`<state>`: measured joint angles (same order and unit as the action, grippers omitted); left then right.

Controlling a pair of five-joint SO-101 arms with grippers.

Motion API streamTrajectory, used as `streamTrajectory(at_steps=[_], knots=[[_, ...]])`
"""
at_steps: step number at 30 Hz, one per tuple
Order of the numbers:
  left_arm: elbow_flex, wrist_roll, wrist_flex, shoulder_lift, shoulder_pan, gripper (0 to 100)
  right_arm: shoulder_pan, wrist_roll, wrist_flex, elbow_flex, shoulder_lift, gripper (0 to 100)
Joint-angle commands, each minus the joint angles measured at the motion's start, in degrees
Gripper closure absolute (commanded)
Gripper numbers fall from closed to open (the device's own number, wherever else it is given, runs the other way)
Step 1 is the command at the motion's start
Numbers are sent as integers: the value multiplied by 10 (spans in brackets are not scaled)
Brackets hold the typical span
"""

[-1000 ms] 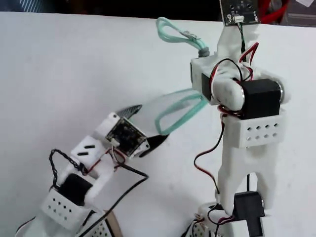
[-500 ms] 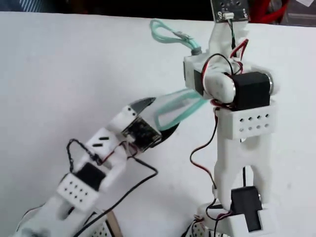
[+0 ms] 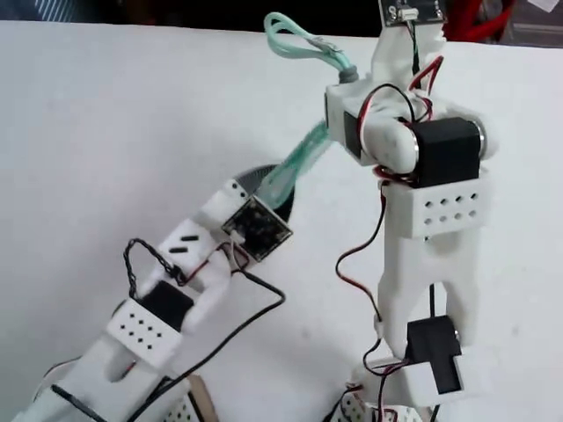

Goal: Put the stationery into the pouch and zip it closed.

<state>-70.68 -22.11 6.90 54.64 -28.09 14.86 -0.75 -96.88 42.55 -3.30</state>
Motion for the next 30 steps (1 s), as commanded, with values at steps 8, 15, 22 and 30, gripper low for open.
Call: streamTrajectory(at_steps=[8,15,22,30], knots=[[178,160,224,2,-21,945,-34,-6,-4,19,6,977],[124,169,203,2,13,945,-70,-6,-15,-10,0,820],[52,169,134,2,14,944,-109,-1,-15,-21,-64,713],[47,168,136,2,14,945,-262,80,-13,-128,-144,714]])
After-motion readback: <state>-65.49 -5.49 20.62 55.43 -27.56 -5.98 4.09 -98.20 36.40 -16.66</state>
